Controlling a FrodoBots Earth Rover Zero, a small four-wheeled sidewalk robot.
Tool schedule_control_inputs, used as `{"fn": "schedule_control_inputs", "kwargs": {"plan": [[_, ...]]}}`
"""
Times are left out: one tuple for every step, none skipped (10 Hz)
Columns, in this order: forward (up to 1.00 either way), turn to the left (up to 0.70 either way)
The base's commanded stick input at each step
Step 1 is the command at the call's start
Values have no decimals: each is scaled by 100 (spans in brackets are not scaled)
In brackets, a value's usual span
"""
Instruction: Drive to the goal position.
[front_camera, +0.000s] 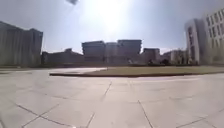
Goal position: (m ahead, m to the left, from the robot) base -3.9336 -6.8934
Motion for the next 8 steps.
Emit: {"fn": "schedule_control_inputs", "kwargs": {"plan": [[70, 36], [70, 36], [70, 36], [70, 36], [70, 31], [70, 1], [70, 1], [70, 1]]}}
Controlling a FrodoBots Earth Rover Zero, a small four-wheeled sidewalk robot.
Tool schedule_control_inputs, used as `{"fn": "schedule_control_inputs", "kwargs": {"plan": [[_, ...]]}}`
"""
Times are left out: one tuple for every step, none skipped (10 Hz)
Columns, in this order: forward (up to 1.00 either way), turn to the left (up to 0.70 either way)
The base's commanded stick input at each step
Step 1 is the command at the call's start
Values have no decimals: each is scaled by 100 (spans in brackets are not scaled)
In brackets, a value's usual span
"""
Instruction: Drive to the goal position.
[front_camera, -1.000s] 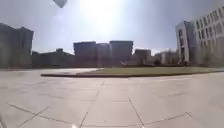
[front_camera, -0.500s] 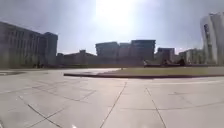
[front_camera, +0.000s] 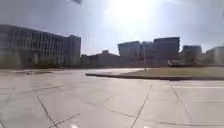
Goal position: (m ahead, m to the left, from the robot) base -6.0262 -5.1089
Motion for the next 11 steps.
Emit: {"fn": "schedule_control_inputs", "kwargs": {"plan": [[70, 1], [70, 1], [70, 1], [70, 1], [70, 1], [70, 1], [70, 1], [70, 1], [70, 1], [70, 1], [70, 1]]}}
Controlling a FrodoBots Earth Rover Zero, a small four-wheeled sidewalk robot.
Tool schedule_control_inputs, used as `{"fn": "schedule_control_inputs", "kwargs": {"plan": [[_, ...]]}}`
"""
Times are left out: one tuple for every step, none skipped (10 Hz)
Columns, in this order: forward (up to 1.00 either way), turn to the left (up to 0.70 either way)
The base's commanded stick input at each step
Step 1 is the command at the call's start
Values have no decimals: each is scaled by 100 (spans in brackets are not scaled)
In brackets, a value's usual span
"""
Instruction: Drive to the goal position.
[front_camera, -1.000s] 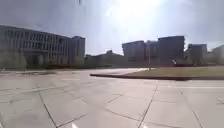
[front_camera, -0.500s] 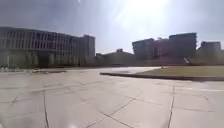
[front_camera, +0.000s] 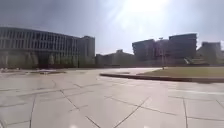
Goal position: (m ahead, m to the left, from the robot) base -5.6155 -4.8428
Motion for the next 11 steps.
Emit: {"fn": "schedule_control_inputs", "kwargs": {"plan": [[70, 1], [70, 1], [70, 1], [70, 1], [70, 1], [70, 1], [70, 1], [70, 1], [70, 1], [70, 1], [70, 1]]}}
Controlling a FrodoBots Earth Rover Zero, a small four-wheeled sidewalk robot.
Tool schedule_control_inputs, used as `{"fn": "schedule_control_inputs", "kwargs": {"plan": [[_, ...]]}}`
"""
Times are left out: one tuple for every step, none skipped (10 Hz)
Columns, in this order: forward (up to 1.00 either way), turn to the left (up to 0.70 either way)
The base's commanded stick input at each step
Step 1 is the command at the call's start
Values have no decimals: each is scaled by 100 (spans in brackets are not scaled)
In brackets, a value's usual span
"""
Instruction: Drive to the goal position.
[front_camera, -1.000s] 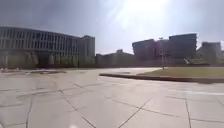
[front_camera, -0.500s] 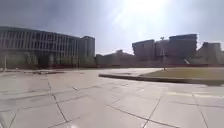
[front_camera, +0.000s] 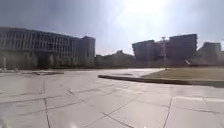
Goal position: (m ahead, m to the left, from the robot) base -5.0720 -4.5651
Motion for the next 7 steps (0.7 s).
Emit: {"fn": "schedule_control_inputs", "kwargs": {"plan": [[70, 1], [70, 1], [70, 1], [70, 1], [70, 1], [70, 1], [70, 1]]}}
